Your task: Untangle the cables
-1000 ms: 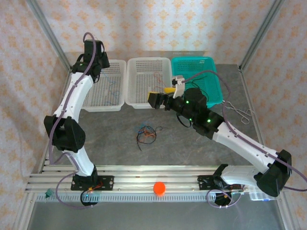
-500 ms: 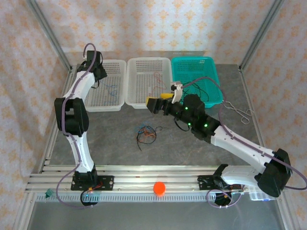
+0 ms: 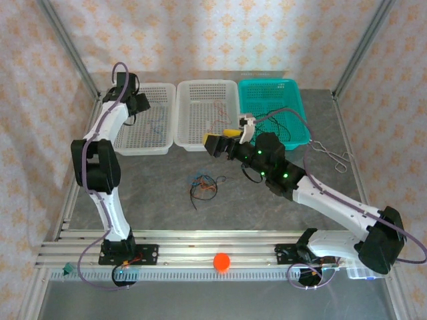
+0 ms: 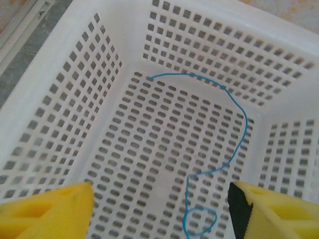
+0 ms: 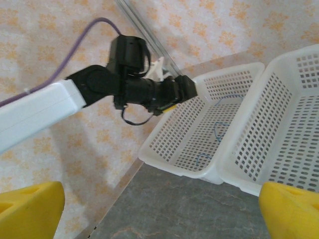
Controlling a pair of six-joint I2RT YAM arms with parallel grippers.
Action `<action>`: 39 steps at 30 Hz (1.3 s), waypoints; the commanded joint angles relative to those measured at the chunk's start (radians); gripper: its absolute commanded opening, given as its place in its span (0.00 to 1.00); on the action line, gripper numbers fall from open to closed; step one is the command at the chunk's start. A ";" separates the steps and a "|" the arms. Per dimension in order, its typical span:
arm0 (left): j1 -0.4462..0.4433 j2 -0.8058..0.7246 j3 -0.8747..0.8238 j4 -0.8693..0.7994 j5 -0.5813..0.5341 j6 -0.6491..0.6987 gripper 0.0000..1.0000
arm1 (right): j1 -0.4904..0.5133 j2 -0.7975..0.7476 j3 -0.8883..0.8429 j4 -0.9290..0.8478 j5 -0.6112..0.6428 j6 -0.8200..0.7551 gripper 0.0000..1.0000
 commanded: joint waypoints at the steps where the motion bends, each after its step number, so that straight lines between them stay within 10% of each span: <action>1: 0.007 -0.101 -0.040 0.007 0.014 0.013 0.75 | 0.006 -0.027 0.001 -0.048 0.049 -0.031 1.00; 10: -0.048 -0.367 -0.298 0.054 0.072 0.025 0.74 | 0.018 0.078 0.108 -0.389 0.180 -0.076 0.97; 20: -0.302 -0.671 -0.653 0.075 0.103 -0.045 0.64 | 0.073 0.170 0.164 -0.651 0.160 -0.061 0.82; 27: -0.438 -0.787 -0.812 0.118 0.159 -0.171 0.60 | 0.103 0.207 0.120 -0.703 0.116 -0.134 0.53; 39: -0.633 -1.010 -1.208 0.409 0.198 -0.541 0.55 | 0.183 0.345 0.126 -0.632 0.147 -0.366 0.40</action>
